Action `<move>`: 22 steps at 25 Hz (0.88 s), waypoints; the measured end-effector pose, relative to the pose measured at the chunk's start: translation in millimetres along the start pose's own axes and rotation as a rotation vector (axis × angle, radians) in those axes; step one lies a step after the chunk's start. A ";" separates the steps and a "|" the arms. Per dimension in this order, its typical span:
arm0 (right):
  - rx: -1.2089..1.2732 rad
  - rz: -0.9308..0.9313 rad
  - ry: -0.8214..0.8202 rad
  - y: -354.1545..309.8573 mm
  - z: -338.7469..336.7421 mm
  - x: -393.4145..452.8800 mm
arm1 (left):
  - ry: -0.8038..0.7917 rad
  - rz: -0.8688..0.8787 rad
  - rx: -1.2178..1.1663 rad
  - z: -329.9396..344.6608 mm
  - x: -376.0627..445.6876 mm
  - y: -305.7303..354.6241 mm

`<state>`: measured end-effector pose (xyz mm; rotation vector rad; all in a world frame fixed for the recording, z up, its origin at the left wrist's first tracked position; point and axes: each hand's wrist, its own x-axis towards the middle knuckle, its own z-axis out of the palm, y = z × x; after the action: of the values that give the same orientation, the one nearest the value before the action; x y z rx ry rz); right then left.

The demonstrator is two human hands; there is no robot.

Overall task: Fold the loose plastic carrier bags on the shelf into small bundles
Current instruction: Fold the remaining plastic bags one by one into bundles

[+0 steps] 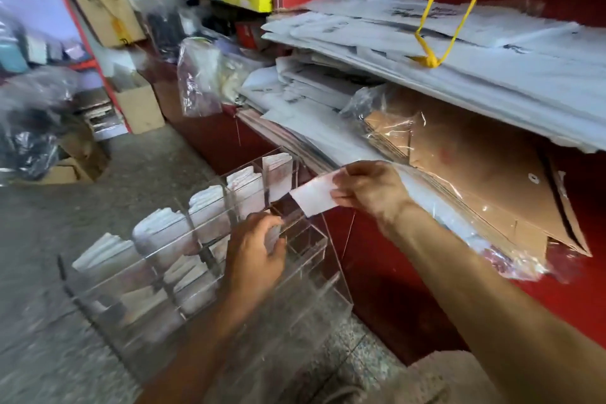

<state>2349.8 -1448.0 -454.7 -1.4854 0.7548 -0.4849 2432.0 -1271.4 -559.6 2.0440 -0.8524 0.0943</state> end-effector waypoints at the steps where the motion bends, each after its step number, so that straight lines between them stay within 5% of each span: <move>1: -0.093 -0.072 0.032 3.6 13.3 14.0 | -0.050 0.020 0.214 4.3 1.6 -25.1; 6: -0.745 -0.458 -0.086 40.0 53.1 66.7 | -0.382 0.050 0.579 17.0 -9.8 -89.0; 12: -1.374 -0.394 -0.403 94.9 80.1 104.9 | -0.257 0.141 0.608 27.5 -11.6 -103.4; 18: -1.291 -0.482 -0.344 70.6 32.0 59.1 | -0.272 0.113 0.602 26.3 -11.1 -100.7; 22: -1.229 -0.556 -0.095 37.2 -52.2 -9.8 | -0.303 0.109 0.550 33.3 -6.9 -63.9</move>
<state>2300.3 -1475.6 -486.2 -2.8848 0.5457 -0.3422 2457.1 -1269.8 -627.4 2.5646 -1.2294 0.0873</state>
